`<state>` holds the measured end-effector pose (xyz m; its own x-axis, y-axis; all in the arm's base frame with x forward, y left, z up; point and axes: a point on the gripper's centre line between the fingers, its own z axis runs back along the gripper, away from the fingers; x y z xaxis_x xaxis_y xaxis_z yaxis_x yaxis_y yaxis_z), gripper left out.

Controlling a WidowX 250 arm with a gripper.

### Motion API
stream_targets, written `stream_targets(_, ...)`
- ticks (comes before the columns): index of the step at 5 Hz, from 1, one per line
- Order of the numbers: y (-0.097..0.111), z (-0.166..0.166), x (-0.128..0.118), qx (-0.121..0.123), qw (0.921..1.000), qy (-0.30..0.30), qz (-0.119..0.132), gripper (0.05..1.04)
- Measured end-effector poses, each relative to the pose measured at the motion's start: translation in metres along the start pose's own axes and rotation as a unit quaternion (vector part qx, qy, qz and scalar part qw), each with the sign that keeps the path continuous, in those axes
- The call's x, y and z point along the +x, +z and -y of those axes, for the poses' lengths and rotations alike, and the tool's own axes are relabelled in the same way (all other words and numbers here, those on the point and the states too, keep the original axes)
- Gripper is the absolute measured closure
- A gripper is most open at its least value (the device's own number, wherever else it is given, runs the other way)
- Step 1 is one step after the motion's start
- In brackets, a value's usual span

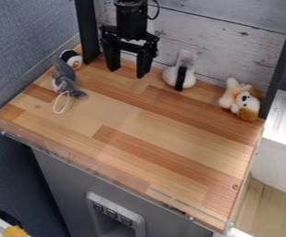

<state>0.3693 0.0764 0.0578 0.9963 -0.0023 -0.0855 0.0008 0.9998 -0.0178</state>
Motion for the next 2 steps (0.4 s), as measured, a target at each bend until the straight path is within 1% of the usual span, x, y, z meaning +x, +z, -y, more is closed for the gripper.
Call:
stream_targets(1, 0.002, -0.01, -0.001, -0.004, 0.9976, -0.068, -0.011, 0.086)
stream_targets(2, 0.011, -0.045, -0.004, -0.003, 0.9887, -0.15, -0.008, 0.085)
